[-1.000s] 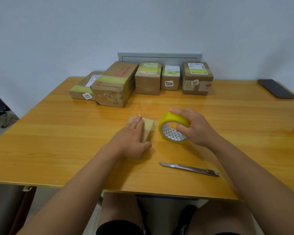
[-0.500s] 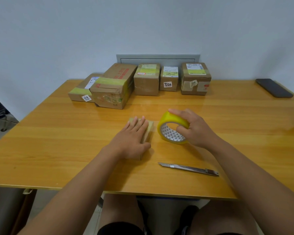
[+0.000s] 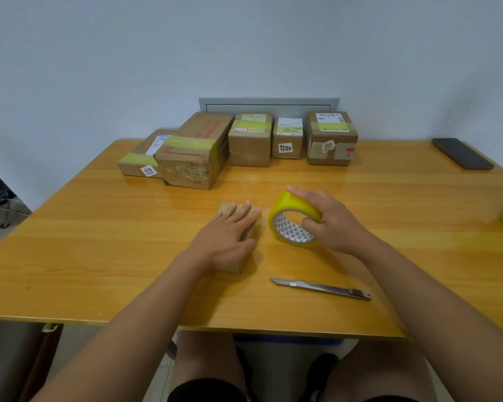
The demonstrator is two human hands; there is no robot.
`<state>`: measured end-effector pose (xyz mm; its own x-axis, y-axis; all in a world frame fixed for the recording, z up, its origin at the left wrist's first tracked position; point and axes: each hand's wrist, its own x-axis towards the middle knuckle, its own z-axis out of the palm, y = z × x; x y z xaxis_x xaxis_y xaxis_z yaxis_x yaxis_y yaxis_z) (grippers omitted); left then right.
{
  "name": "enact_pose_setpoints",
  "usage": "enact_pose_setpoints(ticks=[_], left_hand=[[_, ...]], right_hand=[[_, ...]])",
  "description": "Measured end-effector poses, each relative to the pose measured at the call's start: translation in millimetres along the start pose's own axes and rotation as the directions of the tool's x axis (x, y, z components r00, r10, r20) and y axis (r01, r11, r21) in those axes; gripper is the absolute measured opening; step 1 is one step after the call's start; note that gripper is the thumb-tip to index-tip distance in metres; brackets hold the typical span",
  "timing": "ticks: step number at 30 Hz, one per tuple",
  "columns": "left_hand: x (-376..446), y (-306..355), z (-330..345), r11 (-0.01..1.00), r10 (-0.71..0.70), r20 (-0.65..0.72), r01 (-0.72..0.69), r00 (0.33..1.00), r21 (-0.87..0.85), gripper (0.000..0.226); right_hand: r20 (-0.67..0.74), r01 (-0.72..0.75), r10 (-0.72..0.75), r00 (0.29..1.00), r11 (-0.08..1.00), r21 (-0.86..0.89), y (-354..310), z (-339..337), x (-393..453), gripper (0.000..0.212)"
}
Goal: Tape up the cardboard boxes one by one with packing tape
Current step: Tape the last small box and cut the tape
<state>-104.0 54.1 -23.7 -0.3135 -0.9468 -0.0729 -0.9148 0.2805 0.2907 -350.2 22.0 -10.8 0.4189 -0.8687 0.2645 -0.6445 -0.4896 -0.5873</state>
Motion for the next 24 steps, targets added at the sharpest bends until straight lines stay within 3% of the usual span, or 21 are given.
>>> enact_pose_setpoints(ticks=[3, 7, 9, 13, 15, 16, 18, 19, 22, 24], left_hand=[[-1, -3, -7, 0.970, -0.045, -0.020, 0.039, 0.999, -0.240, 0.070], [-11, 0, -19, 0.771, -0.096, -0.046, 0.045, 0.994, -0.635, 0.076], [-18, 2, -19, 0.591, -0.141, -0.078, 0.021, 0.987, -0.806, 0.073], [-28, 2, -5, 0.072, -0.232, -0.066, -0.051, 0.970, -0.996, 0.059], [-30, 2, 0, -0.086, -0.227, -0.053, -0.075, 0.972, -0.994, 0.058], [-31, 1, -2, -0.117, -0.223, -0.042, -0.069, 0.974, -0.991, 0.058], [-31, -2, -13, -0.042, -0.231, -0.014, -0.024, 0.973, -0.999, 0.060], [-31, -4, -20, 0.070, -0.256, -0.009, 0.010, 0.967, -0.997, 0.059], [-30, -5, -42, 0.571, -0.278, -0.095, 0.085, 0.956, -0.817, 0.054], [-27, -2, -46, 0.731, -0.209, -0.097, 0.089, 0.973, -0.676, 0.069]], right_hand=[[0.060, -0.013, 0.013, 0.998, 1.000, 0.014, 0, -4, -2, 0.077], [-0.016, 0.019, -0.018, 1.000, 0.997, 0.068, -10, -1, 3, 0.088], [-0.078, 0.018, -0.008, 0.997, 0.990, 0.139, -18, 0, 8, 0.091], [-0.150, -0.022, 0.081, 0.985, 0.932, 0.362, -27, 7, 16, 0.080], [-0.126, -0.023, 0.094, 0.988, 0.881, 0.472, -29, 15, 17, 0.070], [-0.114, -0.018, 0.085, 0.990, 0.869, 0.495, -30, 19, 17, 0.067], [-0.118, -0.001, 0.068, 0.991, 0.870, 0.494, -31, 25, 17, 0.065], [-0.126, 0.009, 0.059, 0.990, 0.877, 0.480, -32, 27, 17, 0.065], [-0.140, 0.028, 0.031, 0.990, 0.916, 0.400, -35, 29, 16, 0.066], [-0.149, 0.034, 0.023, 0.989, 0.928, 0.371, -37, 30, 16, 0.067]])
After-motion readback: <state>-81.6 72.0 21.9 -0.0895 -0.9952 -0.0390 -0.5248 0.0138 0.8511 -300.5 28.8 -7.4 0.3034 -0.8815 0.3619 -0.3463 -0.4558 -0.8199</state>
